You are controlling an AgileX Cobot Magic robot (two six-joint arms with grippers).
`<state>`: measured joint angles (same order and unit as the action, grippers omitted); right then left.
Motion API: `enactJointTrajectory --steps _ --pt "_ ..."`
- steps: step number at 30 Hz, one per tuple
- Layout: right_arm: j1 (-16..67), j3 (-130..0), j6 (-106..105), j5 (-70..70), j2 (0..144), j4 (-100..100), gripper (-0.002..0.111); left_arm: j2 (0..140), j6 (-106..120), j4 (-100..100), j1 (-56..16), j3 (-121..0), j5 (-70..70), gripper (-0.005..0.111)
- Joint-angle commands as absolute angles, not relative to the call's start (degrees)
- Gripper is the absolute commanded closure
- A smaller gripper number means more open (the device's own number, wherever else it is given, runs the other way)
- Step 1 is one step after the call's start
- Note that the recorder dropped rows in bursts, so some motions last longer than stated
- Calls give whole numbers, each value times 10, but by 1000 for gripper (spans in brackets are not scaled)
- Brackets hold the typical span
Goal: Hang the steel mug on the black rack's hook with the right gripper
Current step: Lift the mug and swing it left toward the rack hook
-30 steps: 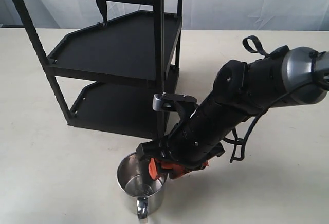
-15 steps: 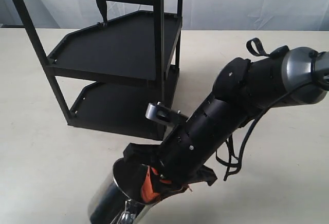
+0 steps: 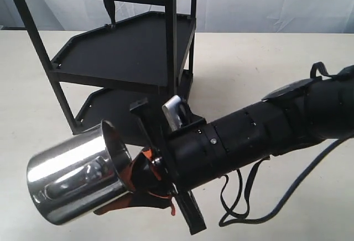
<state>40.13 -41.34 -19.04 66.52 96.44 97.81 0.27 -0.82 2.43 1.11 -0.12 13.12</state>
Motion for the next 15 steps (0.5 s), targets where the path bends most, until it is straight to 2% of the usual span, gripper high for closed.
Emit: enactJointTrajectory --steps 1,5,15 --pt "401 -403 -83 640 933 999 109 0 -10 25 10 0 132 105" --pt "401 -405 51 700 932 999 109 0 -10 25 10 0 132 105" --pt "400 -429 240 700 918 999 109 0 -10 25 10 0 132 105"
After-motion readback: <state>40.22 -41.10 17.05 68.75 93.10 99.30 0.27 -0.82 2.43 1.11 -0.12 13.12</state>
